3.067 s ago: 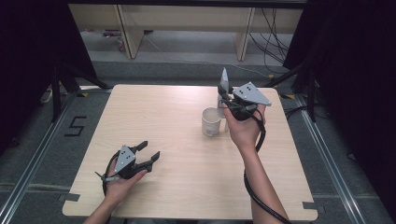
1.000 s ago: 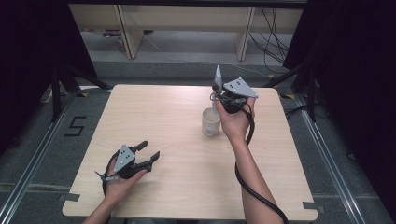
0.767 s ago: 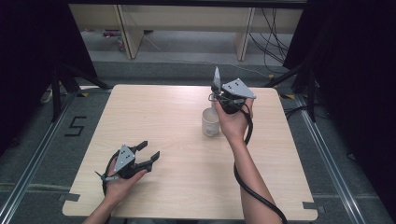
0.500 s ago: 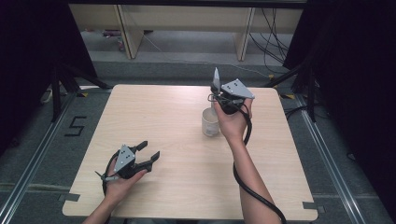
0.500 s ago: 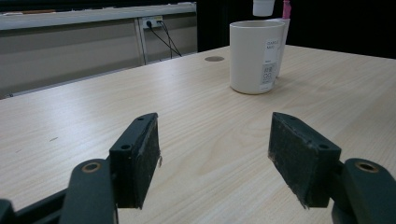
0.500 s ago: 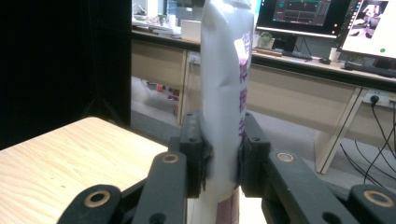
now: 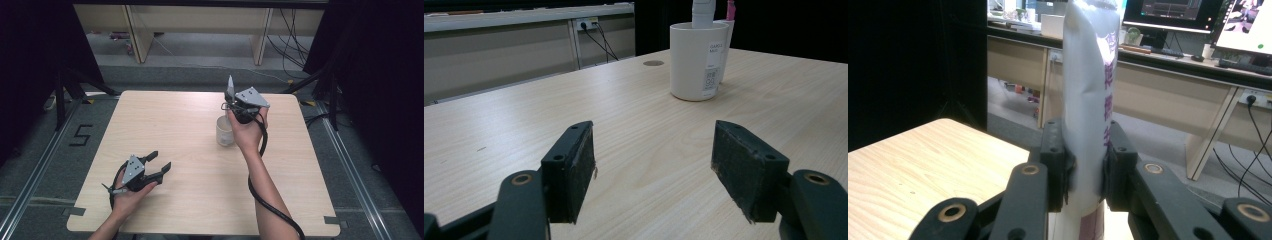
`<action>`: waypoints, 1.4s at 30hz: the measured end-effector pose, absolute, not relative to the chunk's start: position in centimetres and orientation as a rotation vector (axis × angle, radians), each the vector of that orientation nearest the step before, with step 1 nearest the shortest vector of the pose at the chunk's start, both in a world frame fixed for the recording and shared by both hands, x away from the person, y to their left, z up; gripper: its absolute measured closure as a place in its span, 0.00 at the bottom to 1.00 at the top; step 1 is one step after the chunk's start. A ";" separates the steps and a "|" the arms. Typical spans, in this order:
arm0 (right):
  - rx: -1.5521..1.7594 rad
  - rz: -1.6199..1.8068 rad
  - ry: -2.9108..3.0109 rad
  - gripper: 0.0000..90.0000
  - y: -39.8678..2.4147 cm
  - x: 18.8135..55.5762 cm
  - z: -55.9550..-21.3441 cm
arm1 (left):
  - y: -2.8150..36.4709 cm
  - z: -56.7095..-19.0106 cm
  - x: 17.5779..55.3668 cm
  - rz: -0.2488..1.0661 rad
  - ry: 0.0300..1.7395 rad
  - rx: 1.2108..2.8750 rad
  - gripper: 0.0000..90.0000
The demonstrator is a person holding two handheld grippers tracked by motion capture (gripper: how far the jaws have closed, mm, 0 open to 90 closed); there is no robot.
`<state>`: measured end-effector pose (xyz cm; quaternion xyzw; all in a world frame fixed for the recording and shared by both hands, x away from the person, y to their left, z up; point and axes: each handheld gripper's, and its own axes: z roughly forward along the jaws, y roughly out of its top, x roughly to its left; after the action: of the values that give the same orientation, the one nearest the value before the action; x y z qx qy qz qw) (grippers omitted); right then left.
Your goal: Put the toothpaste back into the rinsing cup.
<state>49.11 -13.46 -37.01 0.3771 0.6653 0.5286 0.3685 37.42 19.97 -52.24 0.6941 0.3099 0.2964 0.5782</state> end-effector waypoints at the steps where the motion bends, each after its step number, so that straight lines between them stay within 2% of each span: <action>1: 0.974 1.354 1.703 0.84 -13.4 49.1 -37.1 | 20.0 -52.2 37.4 0.694 0.725 1.623 0.37; 42: 1.015 1.343 1.734 0.84 -12.8 49.5 -39.9 | 19.9 -52.3 37.4 0.693 0.725 1.625 0.37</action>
<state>49.50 -12.75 -39.90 0.3926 0.6710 0.5195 0.3545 37.40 19.92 -52.25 0.6945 0.3098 0.2963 0.5779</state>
